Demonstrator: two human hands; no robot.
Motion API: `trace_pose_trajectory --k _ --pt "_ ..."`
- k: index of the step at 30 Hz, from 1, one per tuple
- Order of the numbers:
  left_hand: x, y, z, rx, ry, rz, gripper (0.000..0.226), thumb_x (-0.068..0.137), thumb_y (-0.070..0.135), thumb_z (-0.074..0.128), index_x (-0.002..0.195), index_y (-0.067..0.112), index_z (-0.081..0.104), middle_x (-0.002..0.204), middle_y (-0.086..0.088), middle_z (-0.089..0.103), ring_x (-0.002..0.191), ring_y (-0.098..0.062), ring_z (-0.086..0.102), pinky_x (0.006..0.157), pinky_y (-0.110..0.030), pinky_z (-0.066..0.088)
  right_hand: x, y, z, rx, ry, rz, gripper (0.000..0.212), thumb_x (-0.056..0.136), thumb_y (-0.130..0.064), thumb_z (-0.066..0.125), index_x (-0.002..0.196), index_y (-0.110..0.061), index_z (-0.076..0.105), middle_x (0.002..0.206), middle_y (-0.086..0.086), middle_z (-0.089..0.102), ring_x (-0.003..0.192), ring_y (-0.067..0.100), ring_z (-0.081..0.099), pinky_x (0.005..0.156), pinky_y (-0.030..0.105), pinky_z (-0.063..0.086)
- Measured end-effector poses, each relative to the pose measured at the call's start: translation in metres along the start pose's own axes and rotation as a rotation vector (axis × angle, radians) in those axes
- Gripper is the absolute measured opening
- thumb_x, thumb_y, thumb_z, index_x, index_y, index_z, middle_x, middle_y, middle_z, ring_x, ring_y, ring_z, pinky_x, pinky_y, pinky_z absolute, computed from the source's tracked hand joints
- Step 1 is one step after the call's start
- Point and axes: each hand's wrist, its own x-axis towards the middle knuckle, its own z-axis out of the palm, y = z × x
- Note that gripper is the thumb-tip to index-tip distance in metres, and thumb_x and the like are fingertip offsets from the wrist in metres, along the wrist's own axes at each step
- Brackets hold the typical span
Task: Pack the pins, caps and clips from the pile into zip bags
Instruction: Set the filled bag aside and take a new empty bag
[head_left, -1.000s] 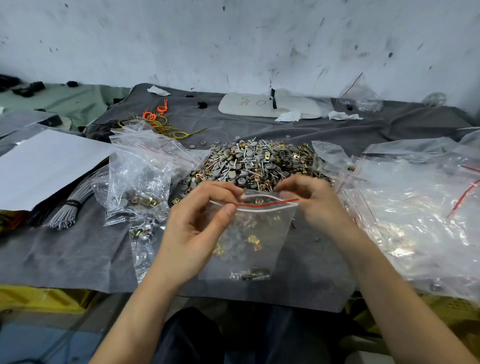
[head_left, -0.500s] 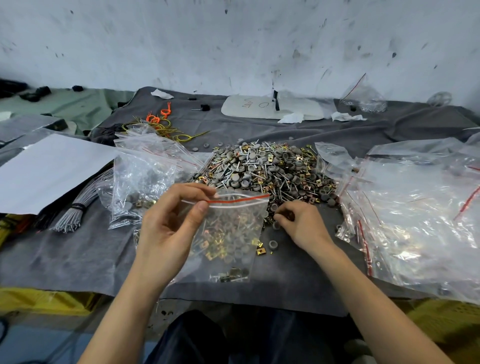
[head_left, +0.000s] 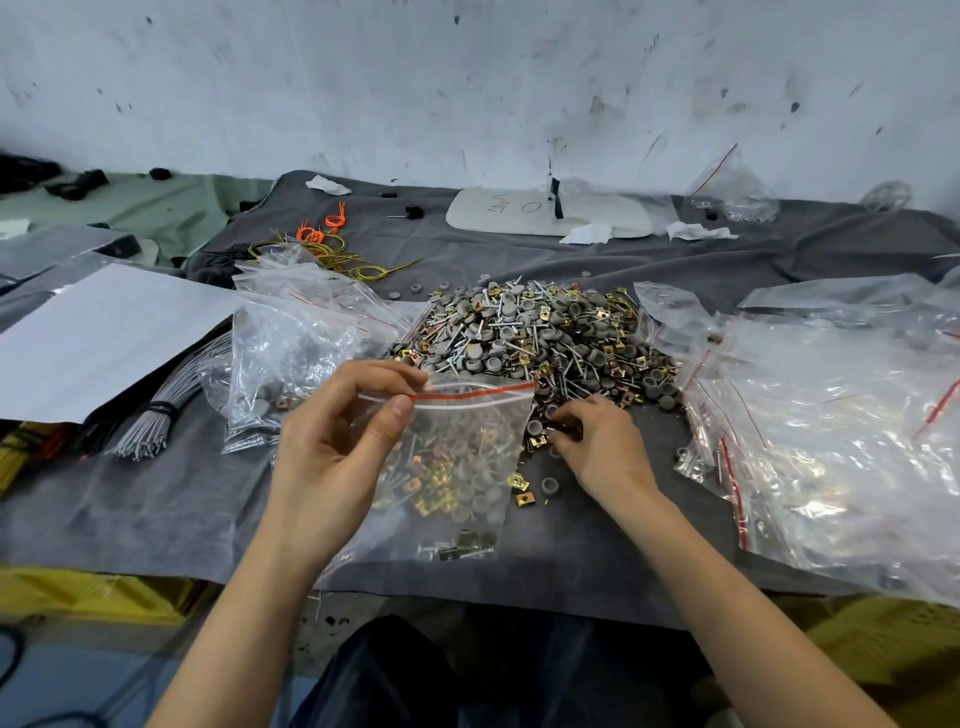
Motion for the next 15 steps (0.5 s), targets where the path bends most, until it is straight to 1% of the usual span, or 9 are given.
trace_pose_trajectory --k 2,3,5,7,10,11,12,14,15 --pt "0.0 0.0 0.0 -0.007 0.006 -0.006 0.015 0.09 0.003 0.055 0.093 0.017 0.061 0.105 -0.005 0.068 0.101 -0.003 0.064 0.083 -0.013 0.049 -0.005 -0.004 0.0 0.017 0.038 -0.027 0.02 0.085 -0.03 0.07 0.101 -0.018 0.067 0.104 0.0 0.055 0.095 0.021 0.055 0.077 0.031 0.044" --pt "0.001 0.0 0.001 -0.007 0.007 -0.003 0.014 0.09 0.004 0.056 0.093 0.017 0.061 0.105 -0.006 0.068 0.101 -0.003 0.064 0.083 -0.013 0.049 -0.006 -0.007 0.002 0.008 0.029 -0.036 0.02 0.084 -0.034 0.07 0.097 -0.018 0.067 0.1 -0.001 0.054 0.094 0.02 0.054 0.076 0.031 0.043" --pt "0.001 0.0 0.003 -0.004 -0.007 0.013 0.008 0.092 0.008 0.058 0.094 0.015 0.061 0.105 -0.008 0.067 0.101 -0.001 0.064 0.083 -0.013 0.049 -0.009 -0.015 0.009 -0.103 -0.027 -0.056 0.022 0.085 -0.04 0.067 0.093 -0.019 0.067 0.099 -0.001 0.057 0.098 0.021 0.052 0.079 0.033 0.042" --pt "0.002 0.0 0.006 -0.009 -0.02 0.015 0.007 0.091 0.008 0.059 0.093 0.014 0.061 0.104 -0.009 0.066 0.101 -0.001 0.064 0.083 -0.013 0.049 -0.01 -0.019 0.014 -0.229 -0.033 -0.095 0.021 0.09 -0.036 0.061 0.097 -0.017 0.066 0.105 0.0 0.058 0.104 0.023 0.051 0.083 0.034 0.041" --pt "0.002 -0.001 0.007 -0.016 -0.045 -0.006 0.002 0.09 0.011 0.062 0.089 0.013 0.062 0.103 -0.008 0.068 0.101 -0.006 0.064 0.081 -0.015 0.049 -0.012 -0.019 0.015 -0.242 -0.009 -0.082 0.02 0.093 -0.031 0.056 0.099 -0.014 0.064 0.105 0.001 0.058 0.104 0.023 0.051 0.084 0.034 0.041" --pt "0.0 -0.001 0.007 -0.014 -0.053 -0.01 0.004 0.089 0.017 0.062 0.088 0.013 0.062 0.103 -0.007 0.068 0.1 -0.007 0.064 0.08 -0.015 0.049 -0.013 -0.02 0.013 -0.18 -0.003 -0.055 0.018 0.092 -0.03 0.058 0.096 -0.014 0.065 0.101 0.001 0.058 0.1 0.022 0.053 0.081 0.033 0.042" --pt "-0.001 -0.001 0.008 -0.01 -0.067 -0.008 0.007 0.089 0.022 0.06 0.088 0.015 0.062 0.103 -0.004 0.069 0.098 -0.008 0.065 0.078 -0.016 0.049 -0.014 -0.02 0.007 -0.056 0.016 -0.028 0.015 0.09 -0.027 0.062 0.093 -0.013 0.065 0.096 0.001 0.058 0.094 0.021 0.055 0.076 0.031 0.045" --pt "-0.005 -0.002 0.011 0.019 -0.108 0.01 0.01 0.089 0.025 0.058 0.088 0.017 0.063 0.104 -0.001 0.07 0.097 -0.013 0.066 0.076 -0.021 0.05 -0.016 -0.026 -0.016 0.326 0.07 0.016 0.005 0.084 -0.018 0.07 0.083 -0.014 0.066 0.084 0.0 0.062 0.077 0.015 0.058 0.063 0.022 0.048" --pt "-0.007 -0.003 0.014 0.039 -0.135 0.022 0.011 0.09 0.025 0.057 0.088 0.016 0.064 0.104 -0.002 0.069 0.098 -0.016 0.066 0.077 -0.025 0.051 -0.017 -0.032 -0.033 0.535 0.096 0.01 0.008 0.083 -0.014 0.071 0.079 -0.018 0.065 0.078 -0.004 0.064 0.07 0.01 0.059 0.057 0.014 0.046"
